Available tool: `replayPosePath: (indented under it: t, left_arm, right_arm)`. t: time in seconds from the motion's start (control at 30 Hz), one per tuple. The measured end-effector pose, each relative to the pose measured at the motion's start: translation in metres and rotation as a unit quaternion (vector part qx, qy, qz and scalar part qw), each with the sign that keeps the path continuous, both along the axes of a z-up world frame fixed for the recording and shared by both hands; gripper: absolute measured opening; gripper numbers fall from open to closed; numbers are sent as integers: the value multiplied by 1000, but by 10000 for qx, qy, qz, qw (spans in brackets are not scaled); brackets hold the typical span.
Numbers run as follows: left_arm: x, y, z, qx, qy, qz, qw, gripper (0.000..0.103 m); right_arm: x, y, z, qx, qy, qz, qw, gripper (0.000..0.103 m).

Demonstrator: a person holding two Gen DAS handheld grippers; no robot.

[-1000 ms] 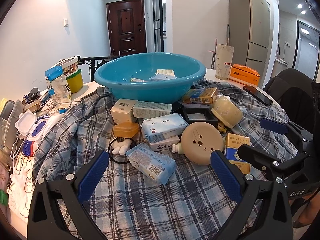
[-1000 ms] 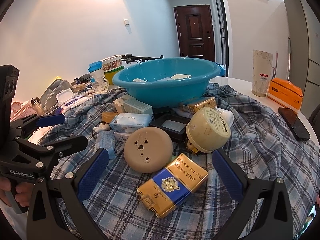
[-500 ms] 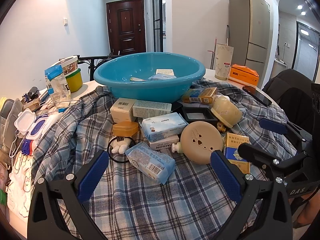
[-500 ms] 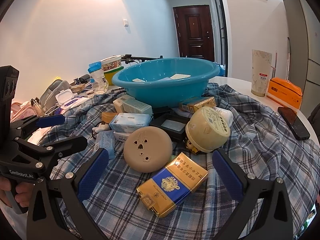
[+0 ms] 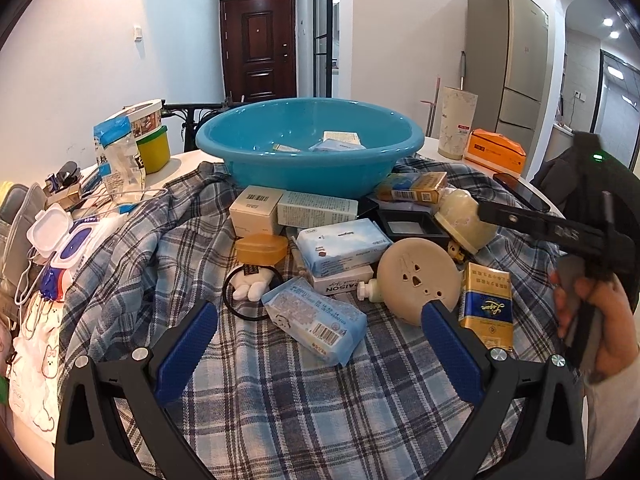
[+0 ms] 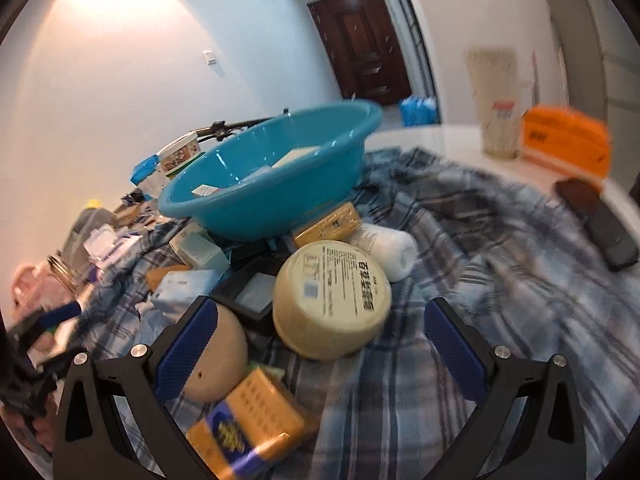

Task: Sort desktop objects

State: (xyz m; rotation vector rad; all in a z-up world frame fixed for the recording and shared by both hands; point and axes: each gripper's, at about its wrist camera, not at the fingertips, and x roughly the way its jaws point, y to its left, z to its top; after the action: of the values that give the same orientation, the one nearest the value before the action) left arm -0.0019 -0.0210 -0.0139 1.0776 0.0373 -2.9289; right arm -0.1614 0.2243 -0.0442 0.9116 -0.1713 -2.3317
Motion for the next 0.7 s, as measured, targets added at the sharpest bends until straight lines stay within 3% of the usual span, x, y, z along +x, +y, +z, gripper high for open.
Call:
replayPosePath:
  t: [0.1,0.17,0.23,0.4,0.43,0.47,0.7]
  left_arm:
    - [0,-4,-2,12,-31,49,10000,103]
    - [1,-7,-2,-3,-26,80,10000,103]
    - [1,-10,-2,22,-40,104,9999,103]
    - [0,-9,-3,80,-54,98,9999,103]
    - [-1,-8,-4,77,-58,81,9999,103]
    - [-1,-7,-5,69,-69,70,9999,103]
    - [-6,-5,-6,79,-64,72,9999,103]
  right_arm:
    - [-19,-7,-11,71,-238,60,9997,99]
    - [-26,-9,-18,67,-413,100,9991,90]
    - [-30,-7,-23,-202,-577,300,9977,85]
    - [-38,-3,-32,-493,-867,416,9941,83]
    - [-38,-3,-33,-492,-893,420,9939,83]
    - [-37,-3,-33,-489,-888,425,9939,75]
    - [-32,4,-28,-693,-699,323,9946,74]
